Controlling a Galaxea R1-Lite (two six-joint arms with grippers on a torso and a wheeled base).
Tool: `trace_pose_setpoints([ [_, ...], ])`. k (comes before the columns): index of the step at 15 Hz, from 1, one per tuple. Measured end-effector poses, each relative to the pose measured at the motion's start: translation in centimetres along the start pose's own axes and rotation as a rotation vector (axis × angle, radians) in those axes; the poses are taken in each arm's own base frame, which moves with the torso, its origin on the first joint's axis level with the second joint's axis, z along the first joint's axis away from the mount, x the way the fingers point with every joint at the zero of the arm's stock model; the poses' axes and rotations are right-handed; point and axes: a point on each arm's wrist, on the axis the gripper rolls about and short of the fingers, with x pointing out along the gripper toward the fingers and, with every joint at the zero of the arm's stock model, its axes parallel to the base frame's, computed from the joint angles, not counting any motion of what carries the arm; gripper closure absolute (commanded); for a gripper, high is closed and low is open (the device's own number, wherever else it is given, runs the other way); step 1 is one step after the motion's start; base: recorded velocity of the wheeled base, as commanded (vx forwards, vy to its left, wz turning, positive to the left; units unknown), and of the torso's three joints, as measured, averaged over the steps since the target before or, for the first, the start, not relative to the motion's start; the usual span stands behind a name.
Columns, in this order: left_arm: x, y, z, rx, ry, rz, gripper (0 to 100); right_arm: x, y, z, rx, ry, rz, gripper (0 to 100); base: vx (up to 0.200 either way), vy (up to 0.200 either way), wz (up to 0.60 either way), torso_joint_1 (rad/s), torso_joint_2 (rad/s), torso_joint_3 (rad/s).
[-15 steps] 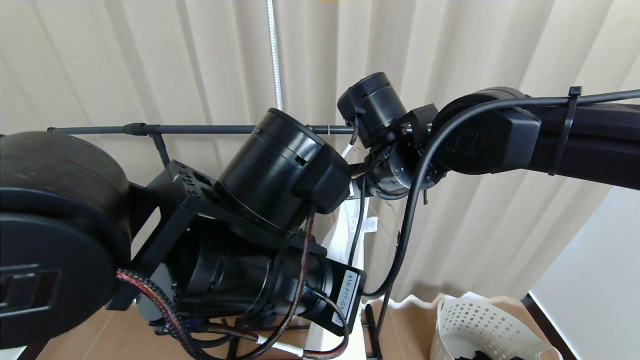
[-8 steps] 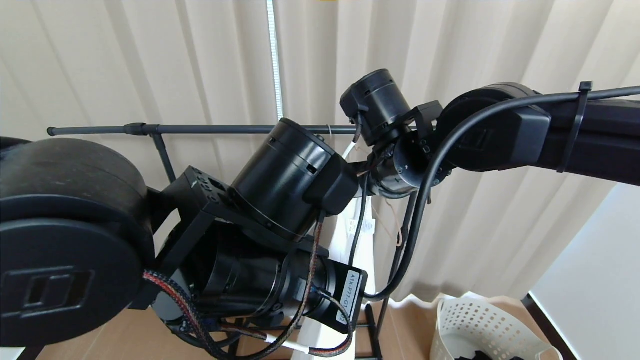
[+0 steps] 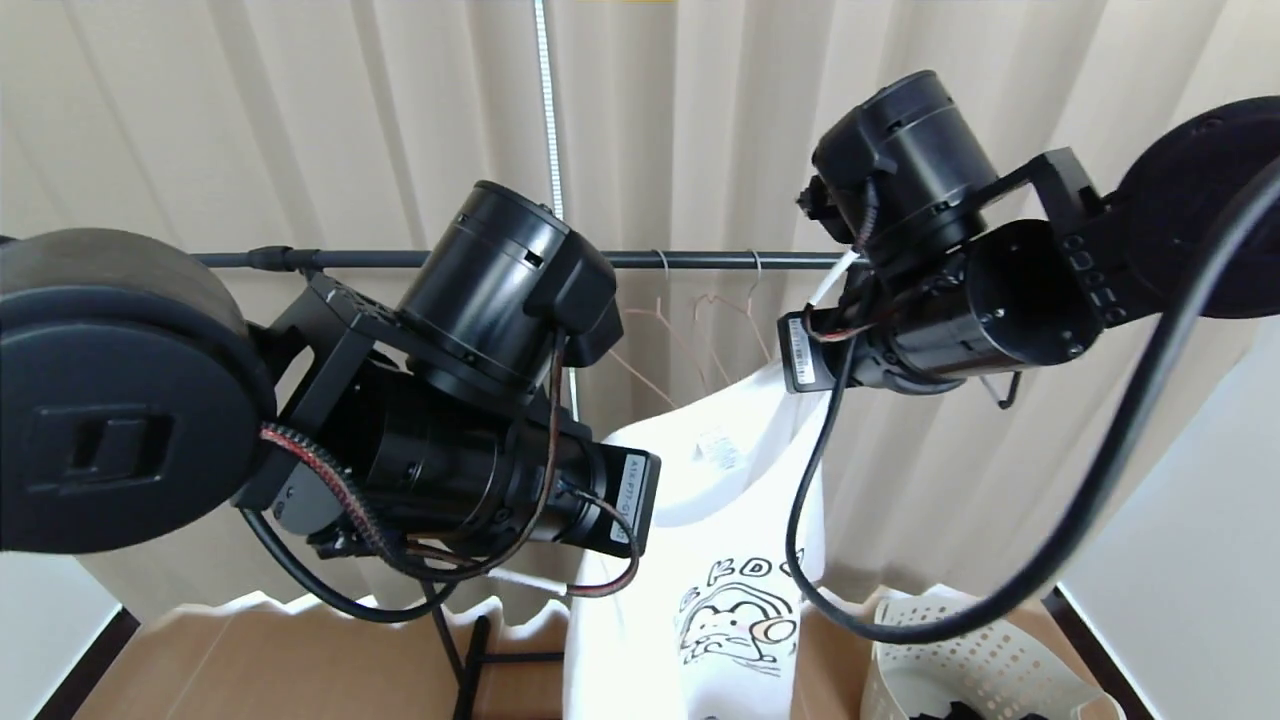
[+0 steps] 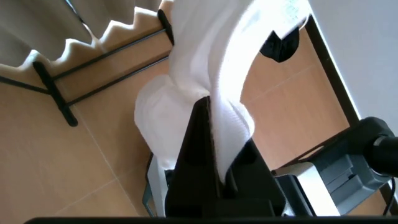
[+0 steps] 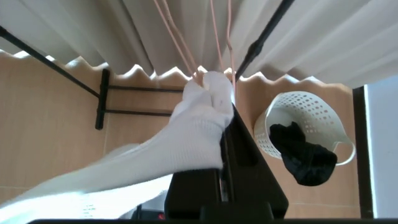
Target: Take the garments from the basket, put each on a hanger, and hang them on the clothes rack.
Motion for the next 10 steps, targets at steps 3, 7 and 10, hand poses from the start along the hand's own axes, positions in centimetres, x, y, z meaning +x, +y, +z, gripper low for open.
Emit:
trace_pose_setpoints([
  [3,1.0,0.2,1.7,-0.016,-0.033,0.009,100,-1.9,-2.4,-2.2,-0.028,0.040,-0.021,100,0.000,0.000,0.00,0.000,0.00,0.000],
  [7,3.2,0.0,2.9,0.004,-0.030,0.019,100,-3.3,-4.5,-4.2,-0.027,0.055,-0.024,100,0.000,0.000,0.00,0.000,0.00,0.000],
  [10,4.2,-0.1,3.5,0.018,-0.032,0.022,100,-3.1,-4.9,-4.4,0.009,0.009,0.022,100,0.000,0.000,0.00,0.000,0.00,0.000],
])
